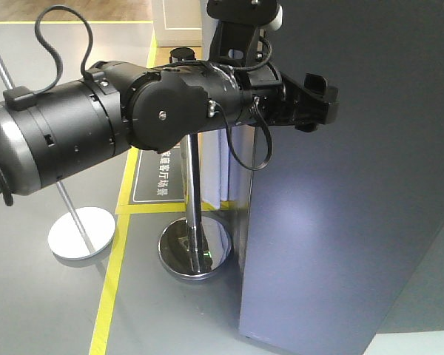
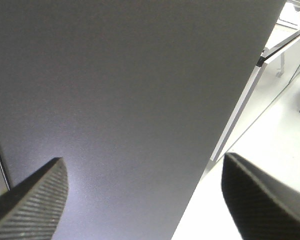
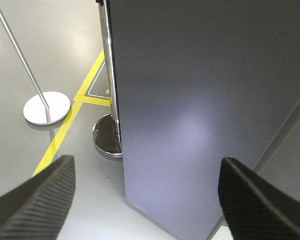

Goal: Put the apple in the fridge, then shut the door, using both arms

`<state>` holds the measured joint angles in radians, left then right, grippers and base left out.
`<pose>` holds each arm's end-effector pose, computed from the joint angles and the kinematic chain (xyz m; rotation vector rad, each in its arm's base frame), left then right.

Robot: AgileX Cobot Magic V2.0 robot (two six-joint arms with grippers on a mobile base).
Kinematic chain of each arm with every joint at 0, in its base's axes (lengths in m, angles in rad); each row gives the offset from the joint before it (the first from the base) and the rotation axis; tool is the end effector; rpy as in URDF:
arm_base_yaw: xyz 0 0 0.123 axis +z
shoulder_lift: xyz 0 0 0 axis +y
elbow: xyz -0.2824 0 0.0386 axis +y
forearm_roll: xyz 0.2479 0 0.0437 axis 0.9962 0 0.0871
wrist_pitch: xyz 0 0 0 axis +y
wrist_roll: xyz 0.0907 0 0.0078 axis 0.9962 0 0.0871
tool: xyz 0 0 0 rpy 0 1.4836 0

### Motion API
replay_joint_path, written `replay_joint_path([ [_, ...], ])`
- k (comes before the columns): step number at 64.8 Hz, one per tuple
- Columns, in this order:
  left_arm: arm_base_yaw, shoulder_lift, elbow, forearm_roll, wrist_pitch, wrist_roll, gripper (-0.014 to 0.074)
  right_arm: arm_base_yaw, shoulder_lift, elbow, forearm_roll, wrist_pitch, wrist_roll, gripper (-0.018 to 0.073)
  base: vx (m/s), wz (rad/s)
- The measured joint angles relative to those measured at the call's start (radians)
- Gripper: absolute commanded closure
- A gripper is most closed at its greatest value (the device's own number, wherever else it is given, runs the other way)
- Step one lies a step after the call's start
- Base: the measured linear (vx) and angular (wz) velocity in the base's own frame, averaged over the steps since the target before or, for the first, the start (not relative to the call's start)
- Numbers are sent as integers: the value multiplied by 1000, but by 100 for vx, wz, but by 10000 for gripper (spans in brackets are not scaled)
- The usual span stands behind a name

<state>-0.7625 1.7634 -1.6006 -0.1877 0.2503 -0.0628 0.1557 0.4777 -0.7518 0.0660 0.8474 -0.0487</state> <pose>0.3079 -0.3000 0.3669 0.5330 1.8852 -0.7211 0.0726 0.0160 0.3538 -0.1958 2.0489 0.1442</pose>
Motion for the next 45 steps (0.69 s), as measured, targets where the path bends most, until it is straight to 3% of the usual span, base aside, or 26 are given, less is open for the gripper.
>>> replay_joint_path([
  [45, 0, 0, 0, 0, 5, 0, 6, 0, 0, 0, 0, -8, 0, -1, 0, 0],
])
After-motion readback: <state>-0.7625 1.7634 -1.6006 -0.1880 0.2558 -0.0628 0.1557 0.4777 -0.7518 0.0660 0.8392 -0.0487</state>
